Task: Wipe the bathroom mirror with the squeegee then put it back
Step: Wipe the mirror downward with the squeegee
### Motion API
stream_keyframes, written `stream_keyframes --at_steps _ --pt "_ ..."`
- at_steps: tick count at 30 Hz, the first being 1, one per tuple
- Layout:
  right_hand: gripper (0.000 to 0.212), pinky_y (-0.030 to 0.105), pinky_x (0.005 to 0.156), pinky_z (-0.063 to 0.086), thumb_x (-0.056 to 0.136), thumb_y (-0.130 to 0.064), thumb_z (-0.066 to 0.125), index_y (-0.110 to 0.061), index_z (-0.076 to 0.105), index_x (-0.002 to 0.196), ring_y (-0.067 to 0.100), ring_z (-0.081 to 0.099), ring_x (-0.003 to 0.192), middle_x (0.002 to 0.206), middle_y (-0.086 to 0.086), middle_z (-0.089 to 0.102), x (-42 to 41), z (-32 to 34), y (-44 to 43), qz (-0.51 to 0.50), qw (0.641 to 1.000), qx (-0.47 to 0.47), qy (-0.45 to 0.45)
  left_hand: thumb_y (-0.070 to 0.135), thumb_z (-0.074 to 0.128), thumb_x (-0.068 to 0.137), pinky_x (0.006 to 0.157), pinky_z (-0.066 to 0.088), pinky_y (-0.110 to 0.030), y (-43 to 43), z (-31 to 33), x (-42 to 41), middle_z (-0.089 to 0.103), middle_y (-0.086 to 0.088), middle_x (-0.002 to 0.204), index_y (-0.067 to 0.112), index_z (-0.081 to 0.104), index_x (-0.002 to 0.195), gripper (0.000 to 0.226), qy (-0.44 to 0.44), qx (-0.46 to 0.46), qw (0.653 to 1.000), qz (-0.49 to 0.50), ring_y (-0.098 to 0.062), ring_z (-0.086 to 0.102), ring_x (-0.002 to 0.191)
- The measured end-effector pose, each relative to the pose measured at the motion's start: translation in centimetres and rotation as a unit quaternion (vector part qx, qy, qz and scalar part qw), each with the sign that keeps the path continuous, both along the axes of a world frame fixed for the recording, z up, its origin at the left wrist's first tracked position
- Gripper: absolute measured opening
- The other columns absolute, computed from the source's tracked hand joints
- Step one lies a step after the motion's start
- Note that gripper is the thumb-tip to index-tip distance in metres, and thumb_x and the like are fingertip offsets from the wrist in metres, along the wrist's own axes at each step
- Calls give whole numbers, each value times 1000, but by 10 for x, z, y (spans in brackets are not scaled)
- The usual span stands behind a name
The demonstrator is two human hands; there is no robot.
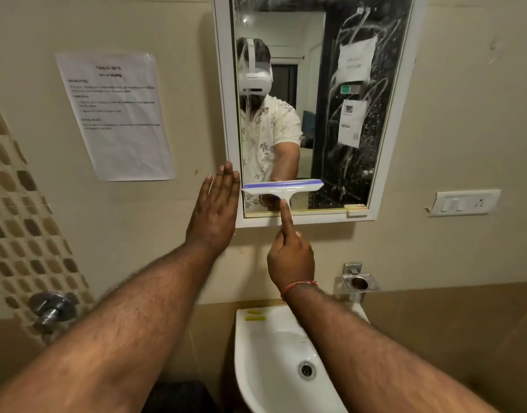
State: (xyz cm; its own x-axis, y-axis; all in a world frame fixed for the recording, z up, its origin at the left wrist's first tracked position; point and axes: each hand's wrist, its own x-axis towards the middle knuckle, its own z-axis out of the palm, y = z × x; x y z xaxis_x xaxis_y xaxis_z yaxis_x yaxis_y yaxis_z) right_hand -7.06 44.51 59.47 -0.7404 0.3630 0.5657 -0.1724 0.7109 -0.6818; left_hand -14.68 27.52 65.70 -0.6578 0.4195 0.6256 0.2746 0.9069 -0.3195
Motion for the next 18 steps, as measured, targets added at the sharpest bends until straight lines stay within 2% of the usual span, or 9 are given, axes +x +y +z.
stream_keyframes --at_steps 10,15,18 --pt "78 46 72 56 106 -25 42 -68 6 161 33 63 79 87 7 64 11 -19 -5 -8 999 -5 -37 9 92 83 140 6 -55 -4 -40 -4 -17 -25 183 -3 -9 174 136 3 -10 1000 -19 -37 -12 172" --pt "78 46 74 56 107 -26 41 -68 4 161 32 63 81 90 8 66 15 -20 -6 -9 998 -9 -58 10 94 78 140 2 -54 -7 -47 -1 -13 -26 183 -3 -6 174 139 -7 -23 999 -21 -39 -9 172" --pt "78 45 73 56 107 -26 40 -68 2 160 30 63 79 88 8 66 19 -17 -7 -11 997 -10 -71 12 92 79 140 2 -55 -7 -51 5 -10 -28 183 -5 -2 174 134 -10 -28 999 -20 -40 -8 172"
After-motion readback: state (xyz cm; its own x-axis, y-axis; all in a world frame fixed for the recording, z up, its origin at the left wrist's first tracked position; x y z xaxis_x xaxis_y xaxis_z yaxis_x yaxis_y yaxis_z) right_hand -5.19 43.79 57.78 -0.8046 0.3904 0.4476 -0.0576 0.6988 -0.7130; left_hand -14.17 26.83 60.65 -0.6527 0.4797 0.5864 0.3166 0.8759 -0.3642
